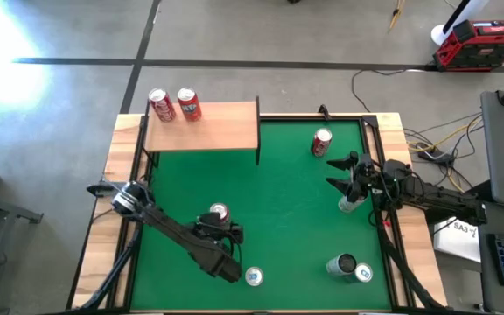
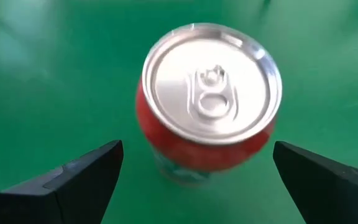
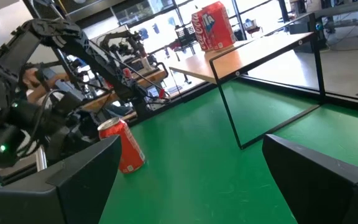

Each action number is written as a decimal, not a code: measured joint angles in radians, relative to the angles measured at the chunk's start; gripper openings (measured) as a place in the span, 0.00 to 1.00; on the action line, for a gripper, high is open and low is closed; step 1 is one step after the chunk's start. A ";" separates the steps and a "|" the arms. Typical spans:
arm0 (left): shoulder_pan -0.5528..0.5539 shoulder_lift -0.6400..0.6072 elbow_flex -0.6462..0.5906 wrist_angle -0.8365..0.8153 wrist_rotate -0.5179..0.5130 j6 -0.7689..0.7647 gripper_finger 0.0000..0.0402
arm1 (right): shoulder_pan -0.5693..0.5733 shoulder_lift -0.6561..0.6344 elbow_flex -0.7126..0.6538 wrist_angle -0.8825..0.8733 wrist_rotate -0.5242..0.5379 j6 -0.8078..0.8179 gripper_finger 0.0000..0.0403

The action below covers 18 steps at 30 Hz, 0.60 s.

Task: Place canned beverage on shelf
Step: Put the red soda can aligned with the other red soda can on the shelf

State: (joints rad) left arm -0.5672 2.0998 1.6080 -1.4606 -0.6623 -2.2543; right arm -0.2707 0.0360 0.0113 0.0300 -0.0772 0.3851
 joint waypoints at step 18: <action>-0.002 0.179 0.054 -0.110 -0.158 -0.164 1.00 | 0.000 0.000 0.000 0.000 0.000 0.000 0.95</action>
State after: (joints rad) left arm -0.5690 2.2784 1.6617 -1.5711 -0.8204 -2.4187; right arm -0.2708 0.0360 0.0114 0.0299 -0.0769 0.3851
